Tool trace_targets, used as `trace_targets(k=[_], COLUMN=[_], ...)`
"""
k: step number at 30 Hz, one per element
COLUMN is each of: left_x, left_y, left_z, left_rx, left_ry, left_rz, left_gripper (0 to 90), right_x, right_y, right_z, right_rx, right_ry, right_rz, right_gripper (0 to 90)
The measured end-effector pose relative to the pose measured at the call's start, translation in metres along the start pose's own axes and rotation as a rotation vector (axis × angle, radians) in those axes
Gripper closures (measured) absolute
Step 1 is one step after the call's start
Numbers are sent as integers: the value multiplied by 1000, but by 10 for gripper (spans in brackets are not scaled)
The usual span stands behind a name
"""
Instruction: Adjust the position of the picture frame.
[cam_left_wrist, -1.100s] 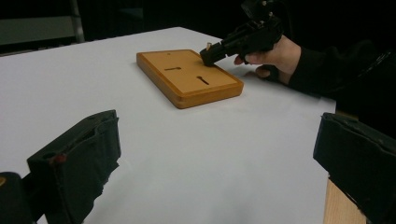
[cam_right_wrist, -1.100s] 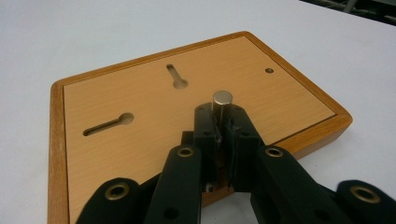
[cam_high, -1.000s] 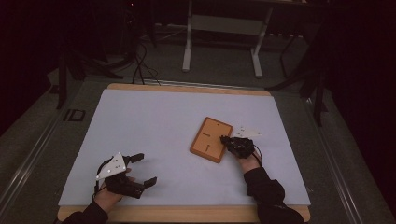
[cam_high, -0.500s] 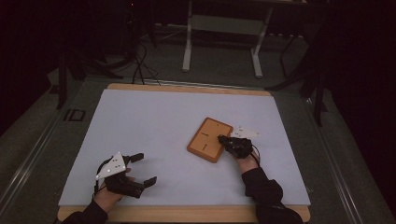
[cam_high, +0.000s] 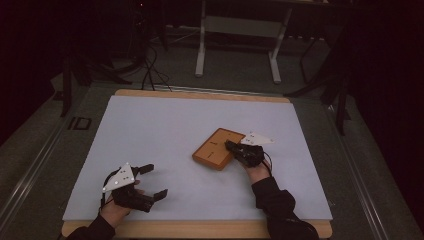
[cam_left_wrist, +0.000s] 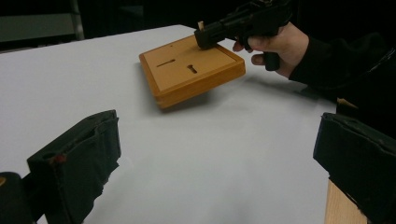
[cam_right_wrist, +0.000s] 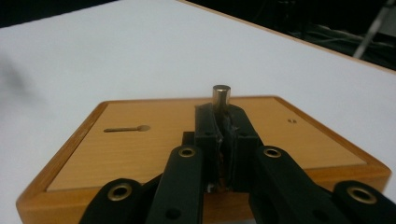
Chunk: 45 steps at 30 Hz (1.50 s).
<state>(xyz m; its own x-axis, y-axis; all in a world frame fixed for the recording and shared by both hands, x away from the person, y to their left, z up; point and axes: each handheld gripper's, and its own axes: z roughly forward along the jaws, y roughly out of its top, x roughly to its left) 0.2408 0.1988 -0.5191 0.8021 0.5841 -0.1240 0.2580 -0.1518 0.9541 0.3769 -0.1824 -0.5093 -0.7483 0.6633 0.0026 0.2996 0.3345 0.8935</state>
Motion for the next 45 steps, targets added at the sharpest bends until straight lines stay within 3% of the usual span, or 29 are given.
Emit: trace_targets(k=[13,17,29,36,45], left_x=[1,2,1,1,0], left_y=[0,-1,-1,-1,-1], left_z=[0,0,-1,0,1], left_rx=[3,0,0,1,7], left_ry=[1,1,1,0,-3], left_rz=[-1,-2,-1,1,2], left_gripper=[11,12,11,12,12], right_x=[29,44,77,75,68], right_y=[16,24,26,12,-2], right_z=[12,18,43,41,38], right_rx=[-67,-93,-65,-48,-12], right_ry=[69,128,197,249,263], right_rz=[-38,-43,-106,-95,-97], right_gripper=[857,856,856,855,853])
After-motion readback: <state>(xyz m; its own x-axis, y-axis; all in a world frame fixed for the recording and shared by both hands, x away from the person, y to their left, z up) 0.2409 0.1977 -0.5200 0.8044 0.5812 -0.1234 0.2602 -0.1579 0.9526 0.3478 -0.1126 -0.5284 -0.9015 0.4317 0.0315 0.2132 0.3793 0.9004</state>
